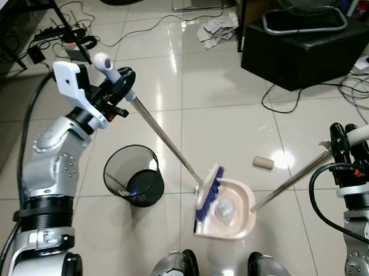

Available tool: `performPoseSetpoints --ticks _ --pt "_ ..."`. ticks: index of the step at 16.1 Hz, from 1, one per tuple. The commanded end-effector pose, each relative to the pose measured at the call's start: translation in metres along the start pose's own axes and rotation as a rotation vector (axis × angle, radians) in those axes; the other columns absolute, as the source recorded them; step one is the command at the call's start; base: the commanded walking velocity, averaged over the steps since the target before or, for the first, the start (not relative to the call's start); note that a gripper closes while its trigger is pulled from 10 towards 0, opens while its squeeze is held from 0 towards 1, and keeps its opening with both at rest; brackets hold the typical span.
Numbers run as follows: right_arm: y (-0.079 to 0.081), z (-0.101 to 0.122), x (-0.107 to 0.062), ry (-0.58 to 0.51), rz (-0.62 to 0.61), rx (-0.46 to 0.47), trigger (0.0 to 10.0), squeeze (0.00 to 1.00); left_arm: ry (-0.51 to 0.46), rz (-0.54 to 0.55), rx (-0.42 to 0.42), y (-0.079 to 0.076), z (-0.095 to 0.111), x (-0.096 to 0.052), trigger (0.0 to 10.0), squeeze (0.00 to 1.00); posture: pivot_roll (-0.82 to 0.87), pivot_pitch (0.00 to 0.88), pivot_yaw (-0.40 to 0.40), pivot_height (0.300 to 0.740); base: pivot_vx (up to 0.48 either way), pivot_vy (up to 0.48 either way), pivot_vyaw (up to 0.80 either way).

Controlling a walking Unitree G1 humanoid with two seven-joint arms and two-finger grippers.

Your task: Sweep floor

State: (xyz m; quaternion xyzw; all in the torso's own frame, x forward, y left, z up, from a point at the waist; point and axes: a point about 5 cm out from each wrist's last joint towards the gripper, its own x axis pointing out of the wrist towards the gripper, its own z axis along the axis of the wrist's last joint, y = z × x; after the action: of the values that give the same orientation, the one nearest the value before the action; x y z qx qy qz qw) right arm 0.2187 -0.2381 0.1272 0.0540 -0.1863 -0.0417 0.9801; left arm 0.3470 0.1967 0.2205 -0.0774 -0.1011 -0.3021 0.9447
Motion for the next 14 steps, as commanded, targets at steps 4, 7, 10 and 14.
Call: performPoseSetpoints --ticks 4,7,10,14 --pt "0.003 0.007 0.000 -0.016 0.023 0.029 10.0 0.00 -0.033 -0.048 0.073 0.006 0.036 -0.005 10.0 0.00 0.06 0.150 0.150 0.740 0.000 0.000 0.00" --pt "0.000 0.006 -0.003 -0.005 0.019 0.032 10.0 0.00 -0.060 -0.040 0.113 0.014 0.055 -0.005 10.0 0.00 0.06 0.152 0.152 0.740 0.000 0.000 0.00" --pt "-0.005 0.005 -0.006 0.009 0.008 0.028 10.0 0.00 -0.070 -0.065 0.133 0.018 0.071 -0.006 10.0 0.00 0.06 0.151 0.150 0.740 0.000 0.000 0.00" --pt "-0.010 0.009 -0.005 0.006 0.012 0.021 10.0 0.00 -0.033 -0.054 0.147 0.023 0.063 -0.011 10.0 0.00 0.06 0.149 0.148 0.740 0.000 0.000 0.00"
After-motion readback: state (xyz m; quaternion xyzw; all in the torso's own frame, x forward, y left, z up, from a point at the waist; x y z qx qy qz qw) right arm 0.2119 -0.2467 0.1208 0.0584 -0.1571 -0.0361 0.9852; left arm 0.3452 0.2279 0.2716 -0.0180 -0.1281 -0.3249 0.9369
